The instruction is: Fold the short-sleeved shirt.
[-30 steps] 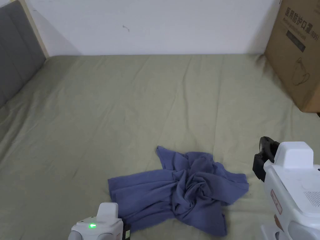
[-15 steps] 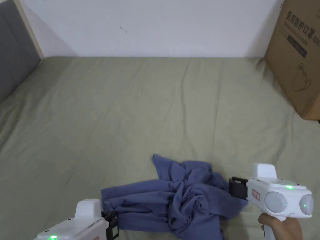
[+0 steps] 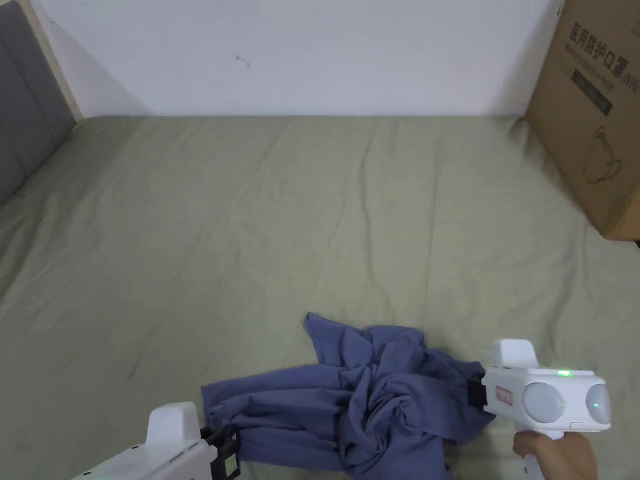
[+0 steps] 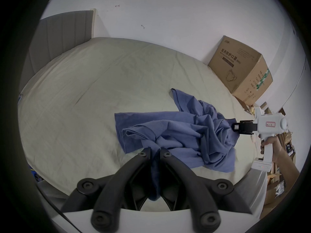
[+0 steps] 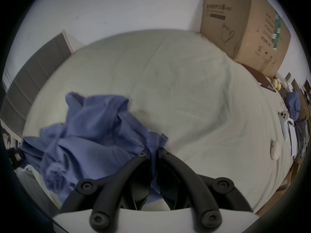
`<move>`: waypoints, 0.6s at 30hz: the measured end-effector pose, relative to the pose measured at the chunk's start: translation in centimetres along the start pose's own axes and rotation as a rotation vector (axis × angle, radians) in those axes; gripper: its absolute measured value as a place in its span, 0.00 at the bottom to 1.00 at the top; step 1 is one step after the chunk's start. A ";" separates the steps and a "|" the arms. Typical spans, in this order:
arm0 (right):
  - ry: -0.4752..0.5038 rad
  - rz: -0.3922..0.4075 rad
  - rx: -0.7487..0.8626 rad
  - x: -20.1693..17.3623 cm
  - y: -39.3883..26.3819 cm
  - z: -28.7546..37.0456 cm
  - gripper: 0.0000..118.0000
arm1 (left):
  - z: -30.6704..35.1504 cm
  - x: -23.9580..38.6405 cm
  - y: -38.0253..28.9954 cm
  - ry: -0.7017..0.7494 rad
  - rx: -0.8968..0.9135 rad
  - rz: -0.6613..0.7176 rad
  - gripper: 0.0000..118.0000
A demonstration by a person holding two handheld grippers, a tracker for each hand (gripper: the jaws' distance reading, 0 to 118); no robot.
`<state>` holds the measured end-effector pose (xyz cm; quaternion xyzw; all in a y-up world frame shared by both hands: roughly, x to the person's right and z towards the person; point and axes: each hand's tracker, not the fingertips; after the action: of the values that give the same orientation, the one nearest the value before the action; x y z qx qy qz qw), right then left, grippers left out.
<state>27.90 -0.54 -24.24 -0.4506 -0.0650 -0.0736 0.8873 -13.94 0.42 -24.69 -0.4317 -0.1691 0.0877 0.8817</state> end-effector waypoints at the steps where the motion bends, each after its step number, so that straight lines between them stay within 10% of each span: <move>1: 0.009 -0.019 0.025 0.2 0.4 1.4 0.04 | 0.5 -0.1 0.3 -0.016 0.010 0.017 0.06; 16: -0.010 -0.036 0.488 5.6 13.0 18.7 0.04 | 4.1 0.0 11.6 0.019 0.366 -0.021 0.06; 18: -0.018 -0.044 0.519 5.9 15.0 19.8 0.04 | 6.3 -0.5 22.9 0.028 0.411 -0.015 0.06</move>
<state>35.59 23.79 -23.40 -0.2069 -0.0995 -0.0698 0.9708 -16.96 18.93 -39.30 -0.2426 -0.1386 0.1077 0.9541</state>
